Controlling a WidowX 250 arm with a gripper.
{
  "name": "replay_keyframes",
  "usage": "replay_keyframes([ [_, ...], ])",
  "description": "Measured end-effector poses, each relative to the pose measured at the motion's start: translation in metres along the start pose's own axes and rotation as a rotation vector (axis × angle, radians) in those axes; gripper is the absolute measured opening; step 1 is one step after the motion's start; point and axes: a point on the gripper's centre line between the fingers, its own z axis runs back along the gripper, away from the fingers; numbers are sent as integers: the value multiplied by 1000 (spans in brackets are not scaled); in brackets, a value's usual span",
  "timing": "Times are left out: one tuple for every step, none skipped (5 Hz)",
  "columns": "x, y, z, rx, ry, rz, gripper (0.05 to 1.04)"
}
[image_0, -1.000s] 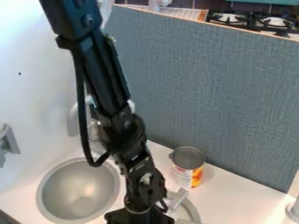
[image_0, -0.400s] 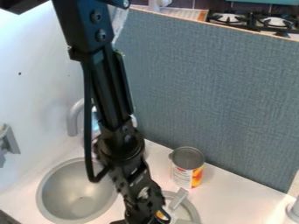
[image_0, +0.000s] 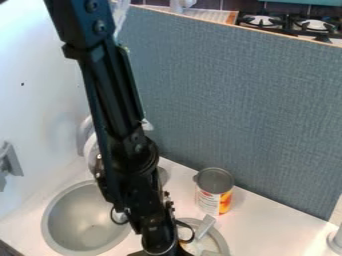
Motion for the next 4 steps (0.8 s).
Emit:
replay_keyframes([
  [1, 0, 18, 23, 6, -11, 878],
  [1, -6, 47, 99, 47, -115, 1012],
  [-11, -17, 78, 191, 100, -247, 1007],
  [-34, -30, 101, 245, 129, -365, 1004],
])
